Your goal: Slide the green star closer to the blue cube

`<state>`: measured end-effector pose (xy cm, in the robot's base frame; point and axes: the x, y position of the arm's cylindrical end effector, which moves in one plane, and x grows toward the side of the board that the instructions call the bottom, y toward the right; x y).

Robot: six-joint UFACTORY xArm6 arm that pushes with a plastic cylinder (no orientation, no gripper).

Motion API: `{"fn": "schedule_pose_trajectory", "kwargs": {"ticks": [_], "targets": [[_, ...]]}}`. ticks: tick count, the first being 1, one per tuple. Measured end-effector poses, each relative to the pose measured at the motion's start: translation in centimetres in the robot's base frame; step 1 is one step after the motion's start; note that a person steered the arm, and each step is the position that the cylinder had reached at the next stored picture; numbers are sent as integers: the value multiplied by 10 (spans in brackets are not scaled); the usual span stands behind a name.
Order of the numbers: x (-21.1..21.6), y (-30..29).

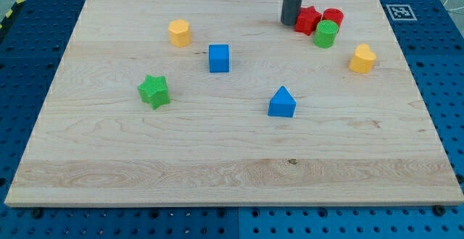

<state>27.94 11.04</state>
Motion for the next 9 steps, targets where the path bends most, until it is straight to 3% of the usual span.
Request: {"fn": "schedule_pose_trajectory", "kwargs": {"ticks": [2, 6, 8, 9], "targets": [[-2, -5], [-19, -297], [136, -340], [168, -340]]}}
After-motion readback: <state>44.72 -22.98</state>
